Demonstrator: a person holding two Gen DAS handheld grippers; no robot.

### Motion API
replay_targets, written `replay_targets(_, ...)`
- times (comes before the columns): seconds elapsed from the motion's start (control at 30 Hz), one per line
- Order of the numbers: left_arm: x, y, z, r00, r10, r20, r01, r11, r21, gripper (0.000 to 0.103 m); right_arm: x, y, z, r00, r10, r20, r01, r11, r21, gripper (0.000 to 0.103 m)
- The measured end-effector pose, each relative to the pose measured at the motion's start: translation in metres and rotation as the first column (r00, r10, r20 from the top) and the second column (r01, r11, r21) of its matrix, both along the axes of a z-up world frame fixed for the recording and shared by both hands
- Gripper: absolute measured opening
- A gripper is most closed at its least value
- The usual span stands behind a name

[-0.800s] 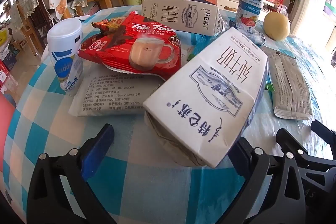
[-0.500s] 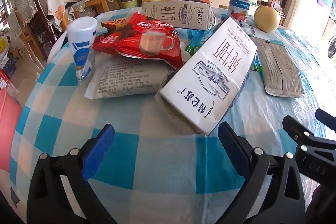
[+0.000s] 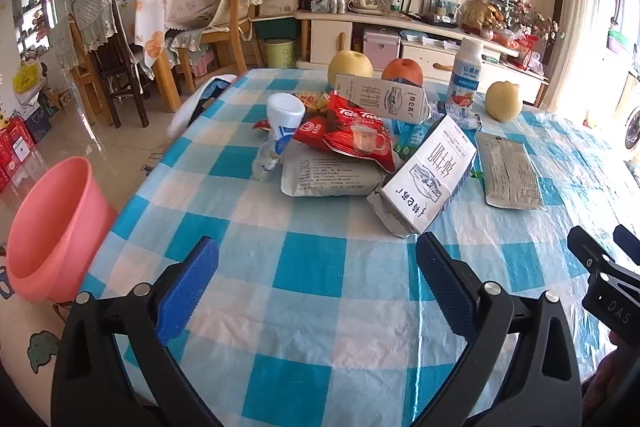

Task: Collect trash
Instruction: 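Reach the left tool toward the milk carton while the right tool approaches the grey packet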

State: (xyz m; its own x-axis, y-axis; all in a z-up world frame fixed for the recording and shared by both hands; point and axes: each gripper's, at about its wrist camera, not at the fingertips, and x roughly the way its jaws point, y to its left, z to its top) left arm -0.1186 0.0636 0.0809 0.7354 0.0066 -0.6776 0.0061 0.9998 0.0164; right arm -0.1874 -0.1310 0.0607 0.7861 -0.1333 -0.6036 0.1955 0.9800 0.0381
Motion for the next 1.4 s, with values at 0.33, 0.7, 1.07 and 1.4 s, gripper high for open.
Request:
replay_targets(0.33,-0.049,0.032,0.035,0.995,0.034,0.096,-0.032,0.999,-0.014,0.099,-0.053,0.018,0.027,0.992,0.018,0.128,-0.018,1.0,-0.003,0.099)
replay_targets(0.7,-0.074,0.048,0.053,0.986,0.053,0.156,-0.052,0.999,-0.014,0.099,-0.077,0.033,0.036,0.983,0.035,0.183,-0.026,0.998,-0.052,0.099)
replay_targets(1.07,-0.077,0.056,0.054,0.984,0.061,0.169,-0.058,0.998,-0.023,0.099,-0.079,0.042,0.039,0.977,0.054,0.207,-0.037,0.996,-0.086,0.099)
replay_targets(1.4,-0.069,0.06,0.042,0.988,0.079,0.135,-0.075,0.997,-0.031,0.099,-0.067,0.047,0.028,0.986,0.084,0.147,-0.07,0.993,-0.096,0.099)
